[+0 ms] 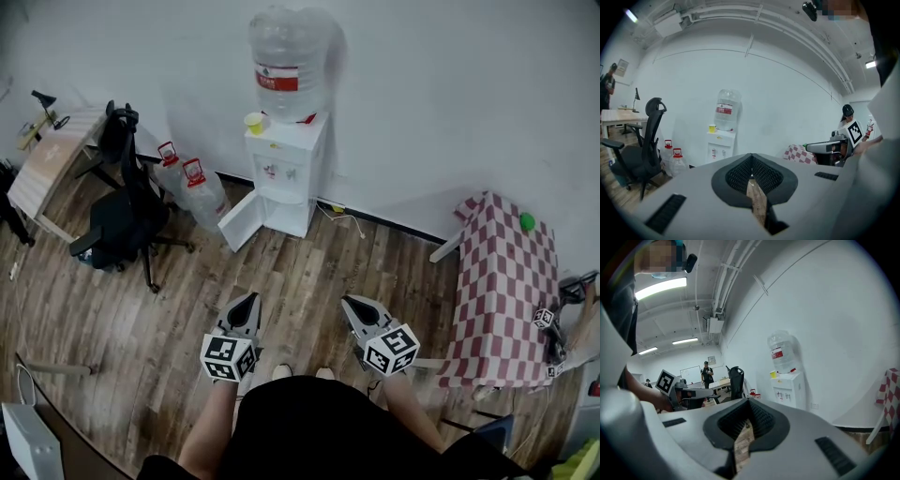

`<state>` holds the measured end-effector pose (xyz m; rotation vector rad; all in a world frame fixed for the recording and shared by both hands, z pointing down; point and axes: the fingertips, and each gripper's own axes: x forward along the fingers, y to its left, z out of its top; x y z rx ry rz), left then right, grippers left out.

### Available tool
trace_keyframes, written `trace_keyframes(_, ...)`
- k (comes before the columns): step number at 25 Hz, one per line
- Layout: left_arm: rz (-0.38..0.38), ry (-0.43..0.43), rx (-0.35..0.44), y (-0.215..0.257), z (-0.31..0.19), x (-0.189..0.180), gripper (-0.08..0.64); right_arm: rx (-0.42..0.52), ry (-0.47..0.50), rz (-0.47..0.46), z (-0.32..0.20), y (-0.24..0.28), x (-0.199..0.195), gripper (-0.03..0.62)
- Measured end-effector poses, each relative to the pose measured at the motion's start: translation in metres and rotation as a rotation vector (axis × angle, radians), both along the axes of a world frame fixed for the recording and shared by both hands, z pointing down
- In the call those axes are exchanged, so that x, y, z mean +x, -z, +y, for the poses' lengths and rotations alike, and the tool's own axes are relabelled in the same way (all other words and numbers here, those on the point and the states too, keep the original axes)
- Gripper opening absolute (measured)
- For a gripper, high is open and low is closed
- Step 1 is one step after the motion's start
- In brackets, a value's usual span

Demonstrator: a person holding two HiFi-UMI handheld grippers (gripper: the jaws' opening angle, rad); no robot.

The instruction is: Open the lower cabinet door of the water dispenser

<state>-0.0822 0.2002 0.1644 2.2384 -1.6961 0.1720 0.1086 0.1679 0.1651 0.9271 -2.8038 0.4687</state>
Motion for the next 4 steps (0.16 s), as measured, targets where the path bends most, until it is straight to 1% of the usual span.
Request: trace_keyframes(4,-0.002,0.021,0.012,0.0009,0.0007,-0.0023,0.012,-0.003,0.005,-0.017,-0.0005,0.0016,0.0014,0.021)
